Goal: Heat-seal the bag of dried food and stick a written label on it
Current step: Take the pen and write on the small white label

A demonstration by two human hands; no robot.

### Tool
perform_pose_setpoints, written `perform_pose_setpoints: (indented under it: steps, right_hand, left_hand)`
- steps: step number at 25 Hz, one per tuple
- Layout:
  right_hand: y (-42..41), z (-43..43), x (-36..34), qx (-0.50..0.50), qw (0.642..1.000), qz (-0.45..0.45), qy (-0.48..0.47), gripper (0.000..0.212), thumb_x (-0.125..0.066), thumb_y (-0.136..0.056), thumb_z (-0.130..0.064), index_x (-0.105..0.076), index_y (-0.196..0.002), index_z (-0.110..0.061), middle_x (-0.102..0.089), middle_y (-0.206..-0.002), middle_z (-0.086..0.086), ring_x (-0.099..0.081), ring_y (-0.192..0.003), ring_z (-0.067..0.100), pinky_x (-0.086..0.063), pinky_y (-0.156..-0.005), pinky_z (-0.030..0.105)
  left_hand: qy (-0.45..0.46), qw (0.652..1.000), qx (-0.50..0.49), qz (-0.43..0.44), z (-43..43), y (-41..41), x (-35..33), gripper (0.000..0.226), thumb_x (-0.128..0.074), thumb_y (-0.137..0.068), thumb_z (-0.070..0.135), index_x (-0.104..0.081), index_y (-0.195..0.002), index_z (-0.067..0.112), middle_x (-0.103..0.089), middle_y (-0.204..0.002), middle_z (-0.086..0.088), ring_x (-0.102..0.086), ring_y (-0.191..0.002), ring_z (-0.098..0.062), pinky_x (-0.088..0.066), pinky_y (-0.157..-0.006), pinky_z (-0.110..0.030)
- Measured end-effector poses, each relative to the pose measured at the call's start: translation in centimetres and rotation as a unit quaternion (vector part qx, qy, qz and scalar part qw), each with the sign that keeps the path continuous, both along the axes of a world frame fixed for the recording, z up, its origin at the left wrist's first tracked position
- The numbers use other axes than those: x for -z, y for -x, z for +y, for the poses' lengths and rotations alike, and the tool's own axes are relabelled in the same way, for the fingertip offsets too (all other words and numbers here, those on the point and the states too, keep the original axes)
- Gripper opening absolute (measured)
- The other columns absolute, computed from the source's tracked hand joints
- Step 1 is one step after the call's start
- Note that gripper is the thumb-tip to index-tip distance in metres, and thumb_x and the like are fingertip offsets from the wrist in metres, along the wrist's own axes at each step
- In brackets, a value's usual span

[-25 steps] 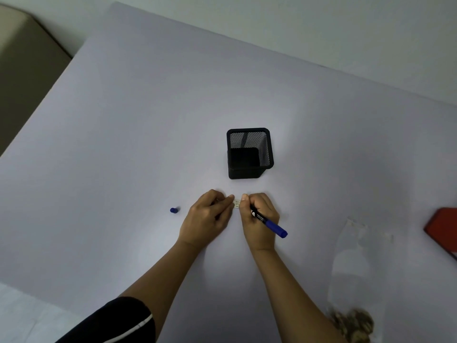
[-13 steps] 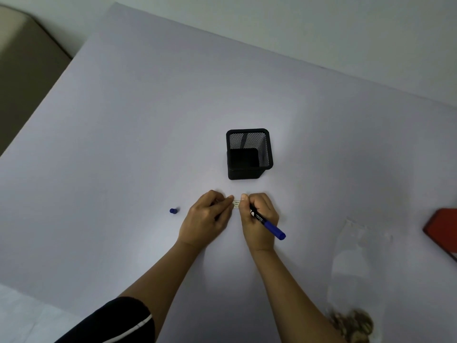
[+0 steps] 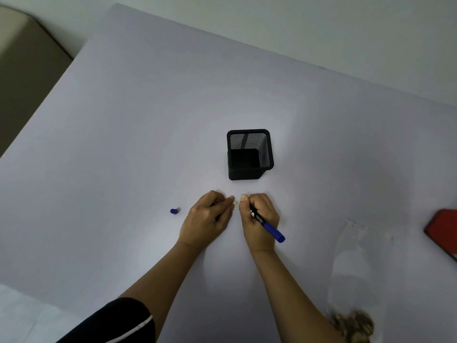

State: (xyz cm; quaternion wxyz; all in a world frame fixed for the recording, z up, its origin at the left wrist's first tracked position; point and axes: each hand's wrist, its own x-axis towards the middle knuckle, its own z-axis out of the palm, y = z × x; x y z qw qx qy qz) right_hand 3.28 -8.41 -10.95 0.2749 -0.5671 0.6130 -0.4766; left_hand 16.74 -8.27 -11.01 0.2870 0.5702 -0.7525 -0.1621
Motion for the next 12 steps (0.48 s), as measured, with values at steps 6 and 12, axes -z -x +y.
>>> perform_pose_setpoints:
  steps: [6, 12]
  right_hand:
    - [-0.08, 0.03, 0.09, 0.010, 1.000, 0.015, 0.003, 0.032, -0.052, -0.090, -0.021, -0.050, -0.064, -0.003, -0.051, -0.061, 0.009, -0.043, -0.057, 0.013, -0.043, -0.055, 0.013]
    - [-0.07, -0.01, -0.07, 0.010, 1.000, 0.013, 0.007, 0.031, -0.052, -0.090, -0.018, -0.050, -0.063, -0.004, -0.050, -0.060, 0.008, -0.043, -0.057, 0.012, -0.040, -0.056, 0.010]
  left_hand:
    - [-0.002, 1.000, -0.004, -0.002, 0.00, -0.02, 0.07, 0.023, -0.062, -0.086, 0.020, -0.073, -0.103, 0.008, -0.062, -0.084, -0.006, -0.058, -0.070, -0.014, -0.046, -0.066, -0.016]
    - [-0.004, 1.000, -0.004, -0.005, -0.05, 0.03, -0.08, 0.024, -0.061, -0.087, 0.021, -0.073, -0.103, 0.008, -0.062, -0.084, -0.006, -0.059, -0.070, -0.014, -0.044, -0.067, -0.015]
